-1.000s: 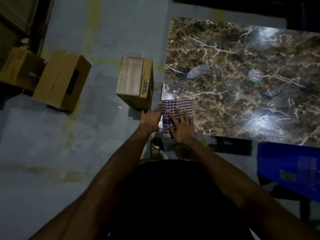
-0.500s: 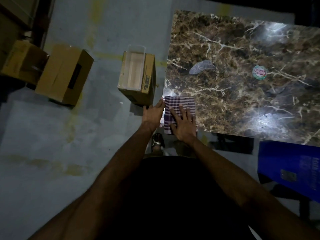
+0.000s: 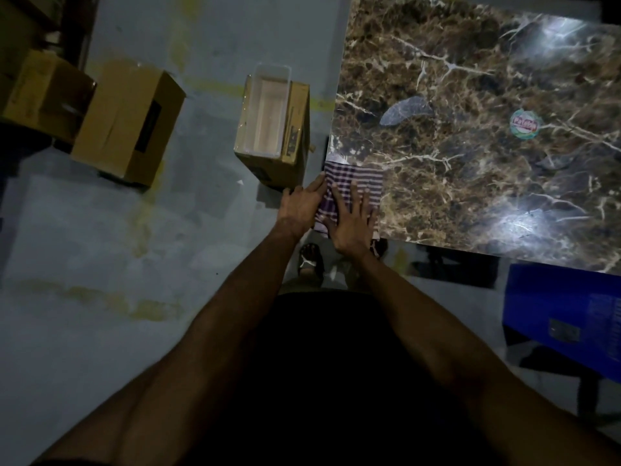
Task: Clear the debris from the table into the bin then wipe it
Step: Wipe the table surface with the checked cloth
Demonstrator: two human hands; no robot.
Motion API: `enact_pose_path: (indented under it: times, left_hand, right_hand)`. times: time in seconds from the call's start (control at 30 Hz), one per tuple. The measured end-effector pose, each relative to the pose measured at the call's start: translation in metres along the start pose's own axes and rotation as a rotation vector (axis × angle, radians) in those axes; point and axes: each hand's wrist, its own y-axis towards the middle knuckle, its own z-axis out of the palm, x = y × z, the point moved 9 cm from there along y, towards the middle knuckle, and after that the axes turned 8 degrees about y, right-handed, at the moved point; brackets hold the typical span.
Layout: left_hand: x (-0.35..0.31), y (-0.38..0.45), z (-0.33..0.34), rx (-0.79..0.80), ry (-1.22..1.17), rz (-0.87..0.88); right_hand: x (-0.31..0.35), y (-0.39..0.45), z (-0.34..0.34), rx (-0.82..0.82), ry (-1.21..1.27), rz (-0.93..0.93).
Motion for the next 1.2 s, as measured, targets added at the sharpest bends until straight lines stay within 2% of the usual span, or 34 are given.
enact_pose_path:
  times: [0.1,0.23,0.37,0.47,0.6,0.77,0.93,1.07,1.2]
  left_hand:
    - [0.001,0.001,0.001,-0.001,0.037,0.019]
    - [0.003,0.004,0.002,-0.027,0.077,0.006]
    - [-0.001,0.007,0.001,-0.027,0.136,0.019]
    - [-0.004,0.009,0.0,-0.006,0.154,0.031]
    - [-0.003,0.008,0.003,0.026,0.165,0.026]
    - [-0.005,0.009,0.004,0.025,0.183,0.026]
    - [-0.004,0.01,0.003,0.019,0.156,0.054]
    - [-0.005,0.009,0.006,0.046,0.18,0.051]
    - [-0.006,0.01,0.01,0.051,0.182,0.046]
  right_hand:
    - [-0.021,0.0,-0.015,-0.009,0.005,-0.062]
    - [-0.047,-0.005,-0.037,-0.07,0.067,0.025]
    - [-0.017,0.0,-0.019,-0.096,0.087,0.079]
    - [-0.01,0.0,-0.009,-0.054,0.09,0.018]
    - [-0.037,-0.007,-0.029,-0.041,0.038,-0.094]
    - [-0.039,-0.008,-0.033,-0.104,0.081,-0.036]
    - [-0.009,0.003,-0.001,-0.055,0.079,-0.029]
    - [-0.038,-0.006,-0.02,-0.027,0.018,-0.056]
    - [-0.07,-0.015,-0.037,-0.089,0.076,0.05]
